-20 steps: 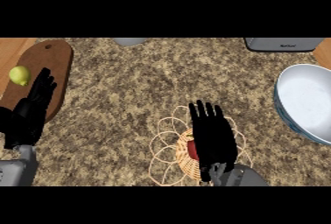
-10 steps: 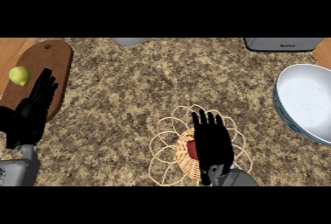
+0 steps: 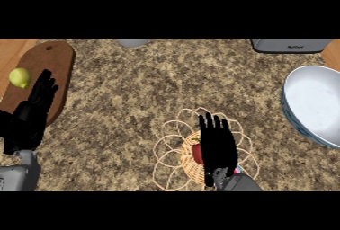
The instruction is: Pick the bell pepper from the placemat and place it in the bowl
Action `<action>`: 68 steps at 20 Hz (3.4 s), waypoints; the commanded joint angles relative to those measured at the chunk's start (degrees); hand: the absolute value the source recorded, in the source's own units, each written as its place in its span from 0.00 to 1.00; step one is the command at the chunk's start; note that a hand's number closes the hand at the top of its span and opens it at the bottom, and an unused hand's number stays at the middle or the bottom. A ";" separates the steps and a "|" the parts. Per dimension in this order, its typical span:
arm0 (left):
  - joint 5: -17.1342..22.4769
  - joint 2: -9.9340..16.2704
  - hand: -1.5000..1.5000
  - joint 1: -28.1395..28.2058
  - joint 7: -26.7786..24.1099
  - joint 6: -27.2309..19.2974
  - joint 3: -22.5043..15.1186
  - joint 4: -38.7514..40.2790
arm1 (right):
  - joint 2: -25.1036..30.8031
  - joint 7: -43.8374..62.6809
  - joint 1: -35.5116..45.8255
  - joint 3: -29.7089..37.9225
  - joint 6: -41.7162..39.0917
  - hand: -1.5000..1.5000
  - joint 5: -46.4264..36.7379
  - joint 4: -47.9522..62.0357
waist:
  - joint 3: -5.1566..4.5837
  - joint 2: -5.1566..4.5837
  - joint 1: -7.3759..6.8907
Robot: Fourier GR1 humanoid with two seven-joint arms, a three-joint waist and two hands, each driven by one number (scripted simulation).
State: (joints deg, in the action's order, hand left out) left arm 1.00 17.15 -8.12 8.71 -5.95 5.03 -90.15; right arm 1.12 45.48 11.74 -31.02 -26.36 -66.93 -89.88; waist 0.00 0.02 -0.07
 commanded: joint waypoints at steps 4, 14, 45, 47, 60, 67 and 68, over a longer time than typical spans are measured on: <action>-1.50 -1.27 0.50 -1.77 -4.89 1.27 1.15 7.68 | -1.09 -4.07 2.46 3.63 1.89 1.00 4.26 8.41 | -0.01 -0.17 0.08; -2.14 -1.56 0.50 -3.16 -0.53 2.37 2.16 2.93 | -1.09 -10.18 8.67 2.39 11.03 1.00 3.98 18.98 | 0.00 -0.06 -0.11; -4.09 -3.88 0.50 0.59 -0.14 1.46 1.92 -0.41 | 25.57 -25.20 -12.06 42.69 2.91 1.00 35.23 -48.46 | 0.01 0.20 0.78; -2.78 -2.37 0.50 -1.18 4.00 2.21 3.13 -2.63 | 24.76 -25.04 -9.20 46.14 2.27 1.00 37.96 -43.05 | 0.02 0.14 0.45; -3.77 -3.90 0.50 -0.68 -2.34 3.47 2.86 1.53 | 27.95 -47.23 5.51 50.26 11.57 1.00 35.44 -0.59 | 0.04 -0.26 -0.73; -3.88 -4.53 0.50 0.99 -2.86 3.95 3.09 1.46 | 30.17 -56.34 16.51 50.13 17.51 1.00 33.03 21.02 | 0.02 -0.21 -0.76; -2.52 -2.60 0.50 0.20 -2.68 5.61 4.53 2.00 | 32.57 -60.68 19.07 50.86 18.51 1.00 32.08 28.01 | 0.05 -0.42 -1.37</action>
State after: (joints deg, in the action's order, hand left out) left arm -2.32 13.55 -8.45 7.21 -1.72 8.42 -88.89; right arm 31.89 -8.76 24.59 19.81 -11.57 -32.76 -75.29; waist 0.04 -0.25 -0.95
